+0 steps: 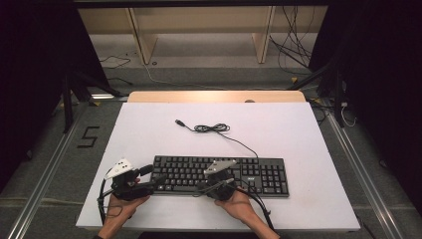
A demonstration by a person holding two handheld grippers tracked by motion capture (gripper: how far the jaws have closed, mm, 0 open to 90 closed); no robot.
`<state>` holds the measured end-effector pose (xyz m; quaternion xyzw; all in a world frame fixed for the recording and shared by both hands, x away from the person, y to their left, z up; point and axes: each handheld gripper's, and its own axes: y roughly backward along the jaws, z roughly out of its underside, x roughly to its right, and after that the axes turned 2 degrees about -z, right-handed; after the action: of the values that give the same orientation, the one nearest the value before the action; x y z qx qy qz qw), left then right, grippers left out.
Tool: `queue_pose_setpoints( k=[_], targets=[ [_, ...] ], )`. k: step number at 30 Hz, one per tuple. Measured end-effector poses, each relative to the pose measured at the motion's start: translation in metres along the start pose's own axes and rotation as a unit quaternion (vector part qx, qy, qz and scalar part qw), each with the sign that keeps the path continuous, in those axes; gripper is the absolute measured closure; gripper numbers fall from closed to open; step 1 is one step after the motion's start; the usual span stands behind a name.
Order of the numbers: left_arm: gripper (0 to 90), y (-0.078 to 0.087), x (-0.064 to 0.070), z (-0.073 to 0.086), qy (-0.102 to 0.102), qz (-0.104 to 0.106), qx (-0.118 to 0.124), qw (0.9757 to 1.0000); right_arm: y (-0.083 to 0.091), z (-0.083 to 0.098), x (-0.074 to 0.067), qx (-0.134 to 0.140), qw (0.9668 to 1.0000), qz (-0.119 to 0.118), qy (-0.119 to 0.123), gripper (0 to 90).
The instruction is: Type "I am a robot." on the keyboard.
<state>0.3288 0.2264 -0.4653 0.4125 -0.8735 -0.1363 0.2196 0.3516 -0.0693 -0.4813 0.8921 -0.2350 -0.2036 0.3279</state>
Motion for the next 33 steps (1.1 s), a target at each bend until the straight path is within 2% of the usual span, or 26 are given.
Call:
queue_pose_setpoints(
  k=[9, 16, 21, 25, 30, 33],
  targets=[
    [28.8, -0.003, 0.001, 0.0, 0.002, 0.0, -0.005, 1.0, 0.01, -0.003, 0.003, 0.026, 0.9995, -0.005, -0.015, 83.0],
    [37.1, -0.007, 0.001, -0.001, 0.001, -0.002, -0.012, 0.9999, 0.018, -0.003, 0.005, 0.044, 0.9987, -0.013, -0.02, 71.8],
    [52.8, -0.011, 0.0, -0.002, 0.0, -0.008, -0.025, 0.9997, 0.022, -0.004, 0.006, 0.054, 0.998, -0.02, -0.024, 61.5],
    [68.0, -0.014, 0.0, -0.003, -0.008, -0.02, -0.038, 0.9991, 0.023, -0.004, 0.006, 0.056, 0.9977, -0.022, -0.031, 56.1],
    [81.5, -0.019, -0.002, -0.003, -0.01, -0.036, -0.06, 0.9975, 0.025, -0.004, 0.005, 0.061, 0.9973, -0.026, -0.033, 48.8],
    [86.7, -0.021, -0.003, -0.003, -0.012, -0.041, -0.069, 0.9967, 0.026, -0.004, 0.004, 0.065, 0.997, -0.027, -0.032, 46.9]
  ],
)
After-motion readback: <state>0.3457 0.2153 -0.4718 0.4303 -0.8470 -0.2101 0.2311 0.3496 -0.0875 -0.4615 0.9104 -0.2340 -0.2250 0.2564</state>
